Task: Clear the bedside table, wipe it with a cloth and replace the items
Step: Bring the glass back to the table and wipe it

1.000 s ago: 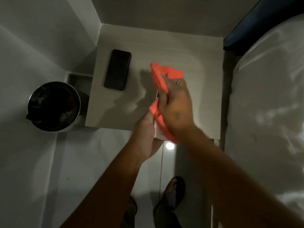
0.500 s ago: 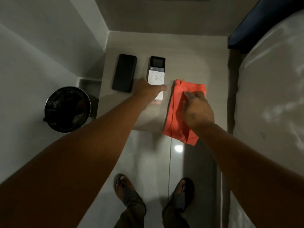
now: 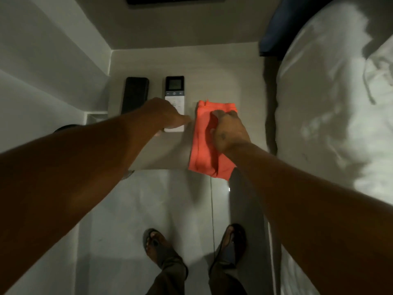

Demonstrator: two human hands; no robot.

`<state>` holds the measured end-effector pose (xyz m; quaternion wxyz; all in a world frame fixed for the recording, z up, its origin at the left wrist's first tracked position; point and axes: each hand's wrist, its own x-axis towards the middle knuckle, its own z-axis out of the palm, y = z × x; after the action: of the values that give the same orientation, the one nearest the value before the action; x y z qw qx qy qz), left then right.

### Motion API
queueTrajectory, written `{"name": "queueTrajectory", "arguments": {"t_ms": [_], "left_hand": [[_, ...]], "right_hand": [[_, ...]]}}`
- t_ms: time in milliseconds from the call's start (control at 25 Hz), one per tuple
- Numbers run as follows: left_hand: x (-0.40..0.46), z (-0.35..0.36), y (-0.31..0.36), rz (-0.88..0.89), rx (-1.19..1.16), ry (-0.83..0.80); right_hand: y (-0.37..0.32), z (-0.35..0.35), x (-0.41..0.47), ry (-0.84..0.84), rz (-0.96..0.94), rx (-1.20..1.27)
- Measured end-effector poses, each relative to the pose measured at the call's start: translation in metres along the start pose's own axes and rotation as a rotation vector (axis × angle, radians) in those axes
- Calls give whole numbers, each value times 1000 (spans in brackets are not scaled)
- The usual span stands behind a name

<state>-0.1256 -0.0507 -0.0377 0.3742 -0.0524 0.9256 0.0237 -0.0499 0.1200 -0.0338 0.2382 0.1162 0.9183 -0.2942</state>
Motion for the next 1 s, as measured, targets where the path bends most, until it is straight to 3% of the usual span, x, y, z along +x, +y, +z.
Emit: {"name": "queueTrajectory", "arguments": {"t_ms": [80, 240, 360, 440, 520, 600, 680, 760, 880, 1000], "left_hand": [[-24, -12, 19, 84, 126, 123], [-95, -23, 116, 306, 1, 361], [-171, -6, 234, 692, -269, 364], [-210, 14, 311, 948, -322, 269], [-235, 33, 378, 1142, -211, 150], [-239, 50, 421, 1204, -141, 82], [-235, 64, 442, 1174, -190, 45], [-231, 67, 440, 1139, -409, -75], [-209, 43, 386, 1069, -991, -261], [-165, 21, 284, 757, -1524, -405]], "right_hand": [[1, -30, -26, 126, -42, 126], [64, -115, -113, 756, -99, 271], [164, -182, -186, 1102, 146, 149], [232, -214, -220, 1071, 462, 13], [279, -230, -233, 880, 651, -26], [305, -240, -226, 736, 636, 37], [310, -249, -221, 694, 621, 81], [299, -246, -220, 721, 614, 157], [231, -216, -212, 811, 463, 335], [136, -162, -182, 742, 182, 470]]}}
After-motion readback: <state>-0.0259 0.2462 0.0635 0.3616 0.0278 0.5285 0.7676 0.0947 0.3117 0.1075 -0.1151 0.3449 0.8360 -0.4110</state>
